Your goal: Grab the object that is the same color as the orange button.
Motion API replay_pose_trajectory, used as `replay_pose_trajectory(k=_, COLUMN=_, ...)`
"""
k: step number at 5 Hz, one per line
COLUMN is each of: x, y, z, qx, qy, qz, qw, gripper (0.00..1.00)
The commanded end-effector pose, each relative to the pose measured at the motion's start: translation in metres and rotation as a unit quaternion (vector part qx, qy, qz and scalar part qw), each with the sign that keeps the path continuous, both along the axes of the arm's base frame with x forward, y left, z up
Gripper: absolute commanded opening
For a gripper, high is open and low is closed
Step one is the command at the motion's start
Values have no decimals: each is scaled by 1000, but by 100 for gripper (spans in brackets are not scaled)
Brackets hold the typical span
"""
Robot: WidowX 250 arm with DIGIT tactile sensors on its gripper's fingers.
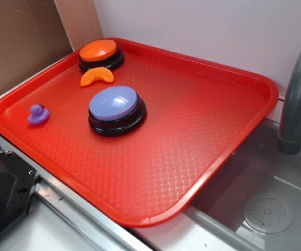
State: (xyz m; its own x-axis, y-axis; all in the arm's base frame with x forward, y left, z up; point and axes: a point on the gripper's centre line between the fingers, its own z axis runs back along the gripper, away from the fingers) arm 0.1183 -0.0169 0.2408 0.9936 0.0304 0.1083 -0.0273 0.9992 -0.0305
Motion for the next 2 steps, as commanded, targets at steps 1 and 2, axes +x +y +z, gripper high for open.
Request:
replay_pose_trajectory(k=1, x=0, y=0, z=0, qx=0, qy=0, qz=0, qw=1000, gripper=100)
replay_pose_trajectory(k=2, x=23, y=25, z=-28, qx=-18, qy=0, qz=77, qw=997, gripper=100)
